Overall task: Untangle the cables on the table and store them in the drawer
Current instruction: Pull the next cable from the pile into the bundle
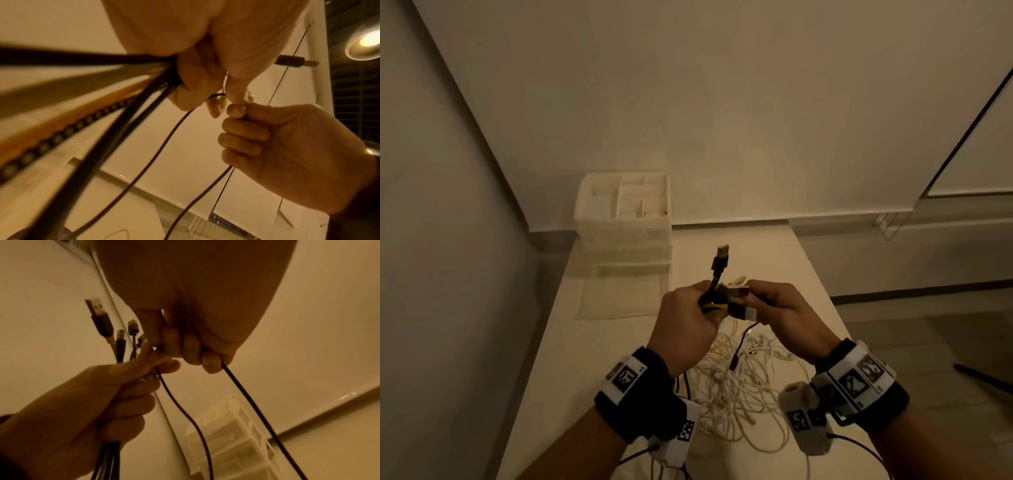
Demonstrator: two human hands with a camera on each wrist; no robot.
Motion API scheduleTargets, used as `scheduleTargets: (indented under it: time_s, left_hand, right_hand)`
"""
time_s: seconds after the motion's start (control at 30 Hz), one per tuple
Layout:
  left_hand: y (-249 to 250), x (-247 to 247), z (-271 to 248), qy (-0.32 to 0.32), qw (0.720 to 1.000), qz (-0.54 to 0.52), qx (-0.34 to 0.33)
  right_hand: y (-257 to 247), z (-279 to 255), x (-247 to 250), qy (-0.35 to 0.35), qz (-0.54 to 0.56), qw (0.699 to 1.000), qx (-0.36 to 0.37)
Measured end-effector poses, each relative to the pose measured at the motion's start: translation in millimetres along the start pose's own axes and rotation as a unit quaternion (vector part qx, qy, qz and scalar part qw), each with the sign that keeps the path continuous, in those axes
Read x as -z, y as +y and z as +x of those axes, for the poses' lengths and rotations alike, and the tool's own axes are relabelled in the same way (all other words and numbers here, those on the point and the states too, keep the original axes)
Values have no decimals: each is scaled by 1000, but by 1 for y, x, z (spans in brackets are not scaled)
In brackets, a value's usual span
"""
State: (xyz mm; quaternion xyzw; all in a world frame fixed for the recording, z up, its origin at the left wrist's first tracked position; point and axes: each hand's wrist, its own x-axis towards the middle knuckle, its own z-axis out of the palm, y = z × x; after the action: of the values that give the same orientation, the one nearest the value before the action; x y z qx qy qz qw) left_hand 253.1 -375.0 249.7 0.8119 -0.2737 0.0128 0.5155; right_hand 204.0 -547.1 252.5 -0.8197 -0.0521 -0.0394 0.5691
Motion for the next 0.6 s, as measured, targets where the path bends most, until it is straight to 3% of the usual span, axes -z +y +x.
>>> scheduleTargets:
  time_s: [0.13, 0.2, 0.33, 0.47, 0.6]
  left_hand:
    - [3, 3, 1, 14, 1000, 18, -14]
    - [2, 18, 7, 66, 998, -17, 6]
    - [-1, 51, 15, 165, 985, 22, -46]
    - [-4, 57, 6, 92, 995, -5, -29]
    - [-9, 62, -4, 106, 989, -95, 29]
  right_hand:
    - [7, -13, 2, -18, 31, 999, -18]
    - [22, -23, -4, -14, 60, 998, -31]
    - [66, -56, -26, 18, 104, 988, -116]
    - [78, -80, -47, -7, 89, 985, -150]
    - [71, -104, -45, -45, 49, 986, -156]
